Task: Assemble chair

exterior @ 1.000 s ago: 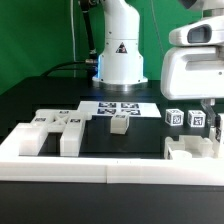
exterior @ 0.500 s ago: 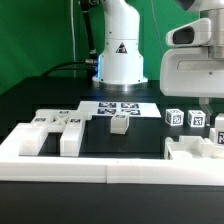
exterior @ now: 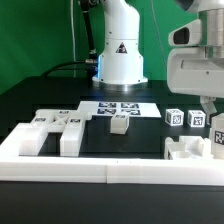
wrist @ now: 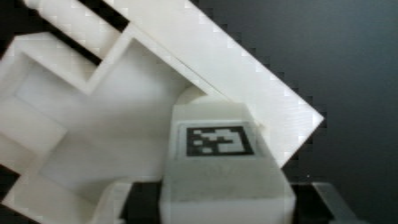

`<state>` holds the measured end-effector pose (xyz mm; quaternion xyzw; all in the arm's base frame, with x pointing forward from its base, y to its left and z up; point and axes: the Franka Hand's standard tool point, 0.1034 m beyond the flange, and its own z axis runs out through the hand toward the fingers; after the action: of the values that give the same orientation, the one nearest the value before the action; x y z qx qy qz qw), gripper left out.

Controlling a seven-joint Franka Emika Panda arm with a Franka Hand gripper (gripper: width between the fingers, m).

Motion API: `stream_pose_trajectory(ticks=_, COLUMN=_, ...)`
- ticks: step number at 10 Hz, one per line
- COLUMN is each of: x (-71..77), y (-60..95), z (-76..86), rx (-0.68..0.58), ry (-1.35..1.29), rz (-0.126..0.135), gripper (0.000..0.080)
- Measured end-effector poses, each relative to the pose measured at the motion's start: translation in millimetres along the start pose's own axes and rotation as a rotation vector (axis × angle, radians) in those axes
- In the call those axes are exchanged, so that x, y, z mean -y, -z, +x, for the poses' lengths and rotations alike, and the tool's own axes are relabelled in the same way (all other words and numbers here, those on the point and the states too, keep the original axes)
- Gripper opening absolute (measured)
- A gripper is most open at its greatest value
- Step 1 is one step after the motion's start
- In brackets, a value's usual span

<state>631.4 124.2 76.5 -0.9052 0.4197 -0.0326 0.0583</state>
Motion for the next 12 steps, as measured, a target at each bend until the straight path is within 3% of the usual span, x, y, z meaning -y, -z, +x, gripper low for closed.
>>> stream_pose_trajectory(ticks=1, x=-0.2, y=-0.1, z=-0.2, rx=0.001, ry=0.040, rz=-0.002, gripper=0.0384)
stream_pose_trajectory(ticks=2, x=-0.2, y=0.2, z=-0.4, rx=0.004, ry=0.070, rz=-0.004, gripper=0.0533)
stream_pose_trajectory(ticks=3, x=0.2, y=0.4, z=-0.6, rx=0.003, ry=0.145, rz=-0.006, gripper=0.0533)
stream_pose_trajectory(ticks=4, x=0.7, y=0.4, z=-1.5, rx=0.003, ry=0.252, rz=-0.006, gripper=0.0624)
stream_pose_trajectory(ticks=12, x=3.1, y=1.4, z=-2.3, rx=0.003, ry=0.927, rz=-0.005, gripper=0.0649)
